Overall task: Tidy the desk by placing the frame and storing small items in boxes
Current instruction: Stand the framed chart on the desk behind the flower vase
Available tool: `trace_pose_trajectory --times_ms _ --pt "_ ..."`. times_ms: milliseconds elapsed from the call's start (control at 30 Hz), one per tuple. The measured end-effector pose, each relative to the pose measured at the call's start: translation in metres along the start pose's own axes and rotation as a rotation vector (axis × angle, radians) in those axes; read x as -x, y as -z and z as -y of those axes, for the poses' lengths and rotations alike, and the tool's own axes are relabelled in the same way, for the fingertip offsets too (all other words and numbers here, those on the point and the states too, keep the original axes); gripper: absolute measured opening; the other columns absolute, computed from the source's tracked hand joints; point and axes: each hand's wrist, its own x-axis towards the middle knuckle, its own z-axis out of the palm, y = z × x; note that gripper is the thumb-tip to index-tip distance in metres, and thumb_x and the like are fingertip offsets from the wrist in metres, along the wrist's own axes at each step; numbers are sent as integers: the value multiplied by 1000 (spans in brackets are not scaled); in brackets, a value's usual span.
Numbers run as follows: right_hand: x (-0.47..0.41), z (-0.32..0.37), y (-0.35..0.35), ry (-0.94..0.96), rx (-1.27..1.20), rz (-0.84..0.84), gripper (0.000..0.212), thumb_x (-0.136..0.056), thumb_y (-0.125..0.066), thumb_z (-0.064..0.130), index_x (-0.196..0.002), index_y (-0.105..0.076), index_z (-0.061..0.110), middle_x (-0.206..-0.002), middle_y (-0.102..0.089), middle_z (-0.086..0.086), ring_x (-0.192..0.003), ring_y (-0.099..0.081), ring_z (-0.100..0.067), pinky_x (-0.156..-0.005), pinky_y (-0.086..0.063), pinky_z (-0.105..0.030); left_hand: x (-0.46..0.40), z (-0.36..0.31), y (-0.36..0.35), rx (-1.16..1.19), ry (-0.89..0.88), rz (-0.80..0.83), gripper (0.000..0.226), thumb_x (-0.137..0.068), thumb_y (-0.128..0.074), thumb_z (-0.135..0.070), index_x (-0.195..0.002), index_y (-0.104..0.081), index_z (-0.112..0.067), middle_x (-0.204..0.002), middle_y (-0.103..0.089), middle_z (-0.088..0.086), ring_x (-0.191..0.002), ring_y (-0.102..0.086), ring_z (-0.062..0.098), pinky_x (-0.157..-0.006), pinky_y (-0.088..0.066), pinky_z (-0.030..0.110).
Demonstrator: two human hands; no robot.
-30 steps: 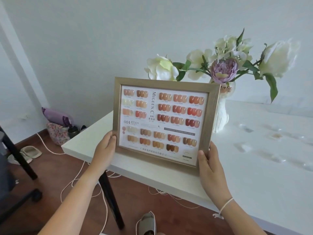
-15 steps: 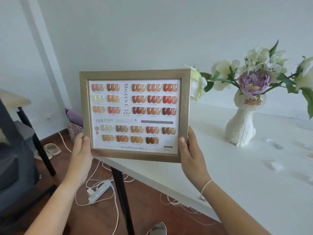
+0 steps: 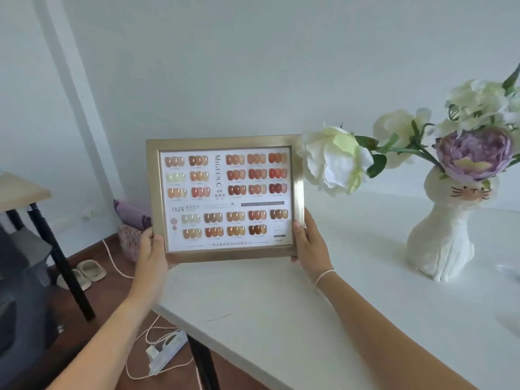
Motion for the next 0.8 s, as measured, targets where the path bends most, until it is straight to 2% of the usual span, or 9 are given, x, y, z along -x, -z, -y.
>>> trace_pose_trajectory --times_ms 67,100,200,267,333,433,500,633,800 --pt "-16 -12 8 -14 -37 -52 37 -95 -33 36 -127 -31 55 -114 -62 8 -85 -57 -12 -62 -48 -24 -15 3 -25 -8 -4 2 29 -98 -28 -31 -124 -39 -25 -120 -54 -5 -106 -55 9 -91 -49 42" --pt "-24 -17 13 -14 -45 -76 38 -94 -32 37 -126 -30 57 -121 -59 10 -95 -56 -13 -74 -48 -29 -21 4 -39 8 -2 -8 26 -98 -28 -27 -121 -40 -22 -111 -54 -9 -98 -55 5 -89 -50 42" --pt "-51 -29 32 5 -53 -131 37 -93 -33 38 -122 -30 61 -129 -54 11 -105 -50 -14 -89 -41 -36 -41 10 -83 1 -8 -36 15 -98 -28 -23 -108 -40 -23 -94 -54 -8 -76 -53 -1 -61 -51 20" --pt "-71 -40 44 16 -62 -175 36 -93 -33 38 -115 -33 66 -126 -55 15 -103 -50 -13 -88 -40 -35 -54 17 -107 -68 -26 -43 13 -97 -28 -27 -107 -37 -29 -91 -51 -9 -73 -51 4 -57 -46 13" --pt "-90 -51 56 25 -42 -216 35 -92 -32 38 -121 -34 59 -124 -55 16 -106 -51 -12 -90 -42 -36 -70 26 -130 -61 -41 -32 22 -97 -28 -26 -115 -40 -28 -96 -54 -7 -74 -52 1 -53 -45 13" --pt "-121 -65 75 48 -33 -277 33 -93 -32 35 -122 -39 49 -108 -57 16 -99 -52 -12 -83 -43 -31 -97 37 -165 47 -62 28 28 -97 -28 -22 -122 -41 -24 -111 -57 1 -82 -59 8 -62 -48 27" --pt "-137 -70 86 64 -59 -325 29 -93 -32 29 -112 -45 46 -93 -58 15 -88 -54 -12 -71 -42 -26 -113 42 -187 40 -96 69 28 -97 -27 -22 -121 -41 -23 -114 -56 2 -91 -60 18 -66 -49 30" --pt "-156 -81 104 92 -68 -406 31 -92 -30 25 -117 -47 33 -76 -51 13 -70 -48 -10 -60 -36 -25 -135 44 -232 11 -120 123 24 -97 -25 -24 -116 -40 -26 -117 -55 3 -102 -58 25 -82 -51 39" --pt "-179 -91 122 81 -40 -472 32 -92 -29 21 -120 -45 26 -71 -47 11 -63 -44 -9 -57 -34 -24 -154 45 -269 -170 -206 120 33 -96 -26 -24 -124 -42 -16 -112 -52 0 -100 -50 22 -85 -38 33"
